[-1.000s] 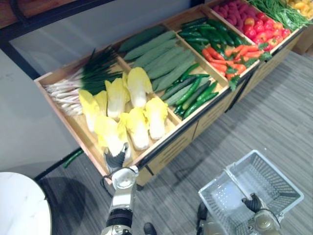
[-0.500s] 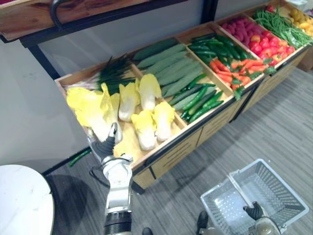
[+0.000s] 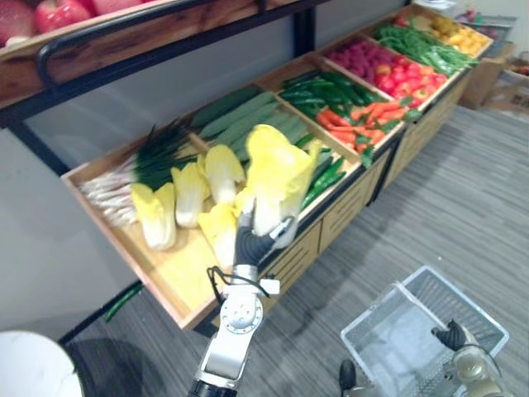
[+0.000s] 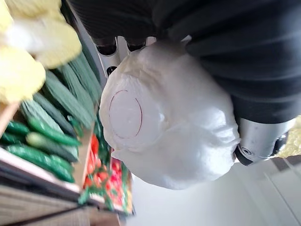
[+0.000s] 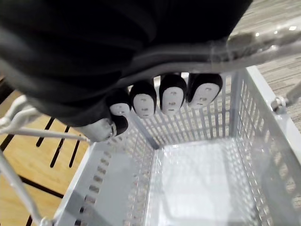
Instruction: Pick vegetable in the basket
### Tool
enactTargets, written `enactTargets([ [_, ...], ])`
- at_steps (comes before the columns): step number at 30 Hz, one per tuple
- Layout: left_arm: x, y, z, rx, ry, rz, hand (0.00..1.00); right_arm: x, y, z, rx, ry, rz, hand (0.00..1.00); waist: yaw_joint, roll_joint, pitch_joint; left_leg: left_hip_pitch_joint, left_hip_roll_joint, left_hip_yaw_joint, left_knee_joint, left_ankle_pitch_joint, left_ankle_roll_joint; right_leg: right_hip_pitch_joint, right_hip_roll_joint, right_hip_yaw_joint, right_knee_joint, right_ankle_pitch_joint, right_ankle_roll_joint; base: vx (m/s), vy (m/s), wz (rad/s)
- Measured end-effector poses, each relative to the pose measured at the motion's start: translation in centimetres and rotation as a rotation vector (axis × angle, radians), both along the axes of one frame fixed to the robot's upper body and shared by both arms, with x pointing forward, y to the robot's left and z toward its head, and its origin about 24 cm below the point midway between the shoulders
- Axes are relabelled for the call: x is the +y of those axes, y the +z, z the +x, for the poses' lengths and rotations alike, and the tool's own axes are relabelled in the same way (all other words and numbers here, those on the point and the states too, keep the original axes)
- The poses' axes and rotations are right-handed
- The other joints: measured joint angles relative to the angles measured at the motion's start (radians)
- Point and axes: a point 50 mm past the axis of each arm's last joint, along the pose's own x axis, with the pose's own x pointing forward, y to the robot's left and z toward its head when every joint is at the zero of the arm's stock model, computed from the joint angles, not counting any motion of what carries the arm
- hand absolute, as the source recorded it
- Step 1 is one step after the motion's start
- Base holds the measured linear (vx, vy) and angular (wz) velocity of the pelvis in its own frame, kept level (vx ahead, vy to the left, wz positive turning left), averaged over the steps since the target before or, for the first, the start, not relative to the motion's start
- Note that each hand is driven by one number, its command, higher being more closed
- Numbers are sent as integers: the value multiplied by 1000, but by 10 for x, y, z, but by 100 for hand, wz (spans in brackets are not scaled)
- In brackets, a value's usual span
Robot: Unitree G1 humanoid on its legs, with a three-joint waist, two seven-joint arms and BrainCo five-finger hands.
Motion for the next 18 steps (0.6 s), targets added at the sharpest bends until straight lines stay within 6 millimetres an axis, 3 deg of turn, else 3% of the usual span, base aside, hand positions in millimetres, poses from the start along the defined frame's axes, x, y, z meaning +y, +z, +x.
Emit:
enactTargets([
  [5, -23, -6, -11, 27, -236, -15, 100, 9, 33, 45, -106, 142, -63, 100, -1, 21, 2, 110, -5, 199, 4, -41, -29, -4, 56, 182, -4, 25, 0, -39, 5, -103],
  [6, -24, -7, -11, 29, -241, -14, 100, 10, 33, 46, -111, 145, -64, 100, -1, 22, 2, 113, -5, 204, 4, -41, -29, -3, 58, 186, -4, 26, -1, -59, -7, -102],
  [8, -34, -9, -17, 42, -347, 5, 100, 30, 58, 71, -219, 255, -74, 100, 0, 21, 4, 140, 21, 306, 74, -93, -50, -3, 89, 262, -5, 30, -2, -73, -26, -102],
  [12, -46, -11, -22, 64, -476, -5, 100, 60, 92, 96, -357, 407, -94, 100, 2, 34, 3, 152, 78, 394, 201, -157, -71, -5, 129, 327, 2, 39, -11, -55, -27, -62],
  [18, -52, -13, -28, 88, -635, 37, 100, 101, 128, 114, -489, 628, -130, 100, 4, 34, 11, 170, 141, 507, 309, -199, -96, -23, 174, 382, 24, 46, -14, -84, -15, -40],
])
